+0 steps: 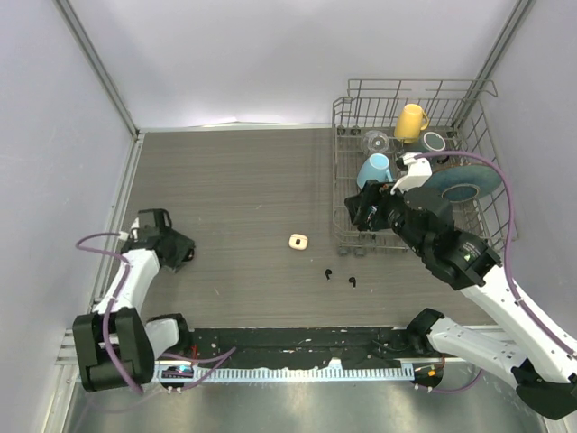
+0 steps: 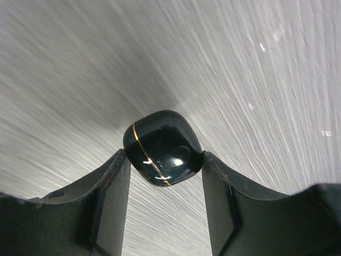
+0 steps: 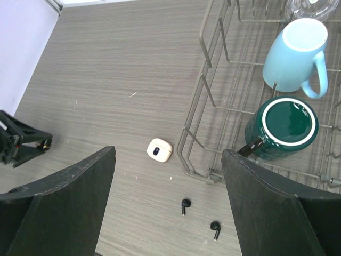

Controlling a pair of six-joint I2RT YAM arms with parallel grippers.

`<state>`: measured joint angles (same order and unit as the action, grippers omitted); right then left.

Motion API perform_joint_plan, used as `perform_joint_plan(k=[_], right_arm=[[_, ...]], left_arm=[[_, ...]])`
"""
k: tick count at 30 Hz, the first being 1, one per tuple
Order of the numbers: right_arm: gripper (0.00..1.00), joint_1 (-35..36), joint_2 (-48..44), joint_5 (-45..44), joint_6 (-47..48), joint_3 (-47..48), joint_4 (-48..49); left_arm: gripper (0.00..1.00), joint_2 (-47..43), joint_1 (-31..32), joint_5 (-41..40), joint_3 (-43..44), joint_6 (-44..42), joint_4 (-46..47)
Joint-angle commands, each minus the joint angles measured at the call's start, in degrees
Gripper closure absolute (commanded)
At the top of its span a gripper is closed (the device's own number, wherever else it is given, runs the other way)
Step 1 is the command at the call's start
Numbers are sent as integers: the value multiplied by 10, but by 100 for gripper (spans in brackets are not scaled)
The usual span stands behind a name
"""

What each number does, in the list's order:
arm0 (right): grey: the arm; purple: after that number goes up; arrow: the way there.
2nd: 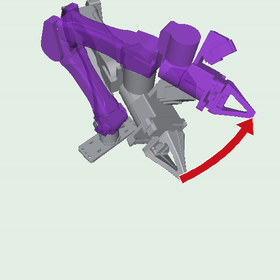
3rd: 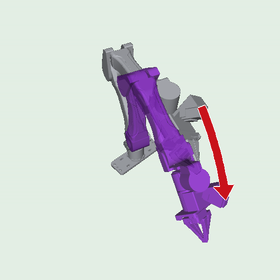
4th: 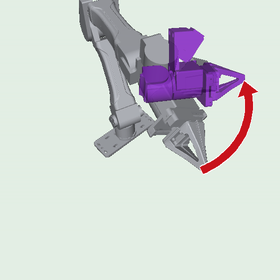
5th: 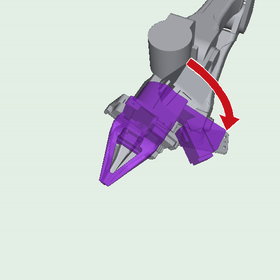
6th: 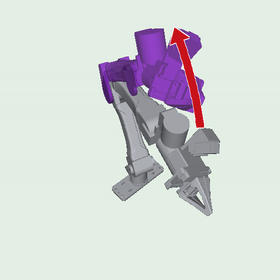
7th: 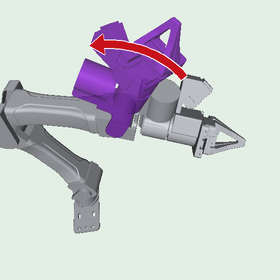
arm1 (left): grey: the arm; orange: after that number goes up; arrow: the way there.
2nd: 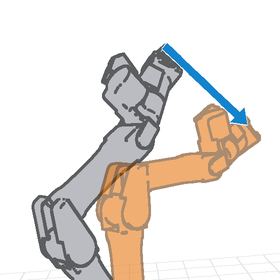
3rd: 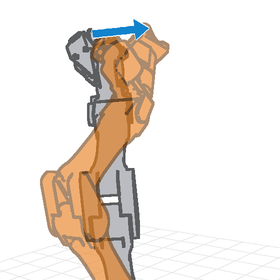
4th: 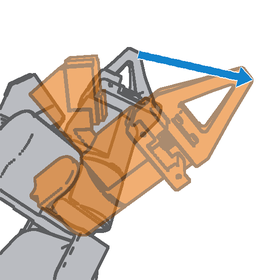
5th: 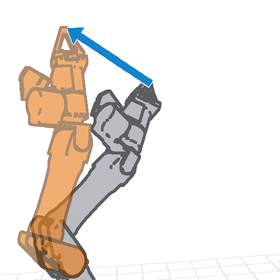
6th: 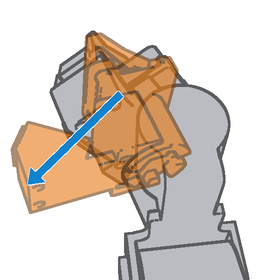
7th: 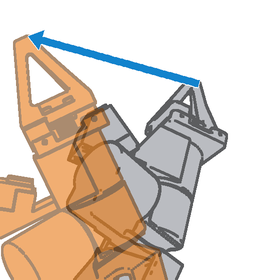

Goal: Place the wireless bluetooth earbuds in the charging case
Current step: Adjust the charging case at the center of the board.

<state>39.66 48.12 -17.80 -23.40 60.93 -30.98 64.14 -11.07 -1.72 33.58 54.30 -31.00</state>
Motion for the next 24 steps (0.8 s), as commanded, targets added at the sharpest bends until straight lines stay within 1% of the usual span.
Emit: perform_joint_plan(k=[1,3,4,6,7,13,15,16,21,24], right_arm=[[14,-2,-6,20,-38,19,-14],[14,-1,-7,27,-46,21,-24],[14,-1,-8,29,-55,21,-26],[15,-1,-14,33,-65,21,-34],[15,-1,-17,36,-74,20,-36],[16,-1,-35,42,-108,17,-55],[16,-2,-40,44,-121,11,-59],[16,-1,-43,46,-125,10,-60],[17,-1,-49,58,-147,-5,-60],[17,-1,-51,59,-152,-7,-59]], left_arm=[[61,-9,129,-20,-14,109,52],[60,3,168,-31,-13,141,64],[59,10,203,-40,-11,149,70],[59,33,235,-48,-1,160,78],[57,40,269,-55,5,162,78],[55,79,369,-90,26,192,92],[53,92,386,-94,32,195,96],[49,95,399,-94,34,196,98],[37,108,422,-87,31,200,113],[35,105,424,-87,25,198,117]])
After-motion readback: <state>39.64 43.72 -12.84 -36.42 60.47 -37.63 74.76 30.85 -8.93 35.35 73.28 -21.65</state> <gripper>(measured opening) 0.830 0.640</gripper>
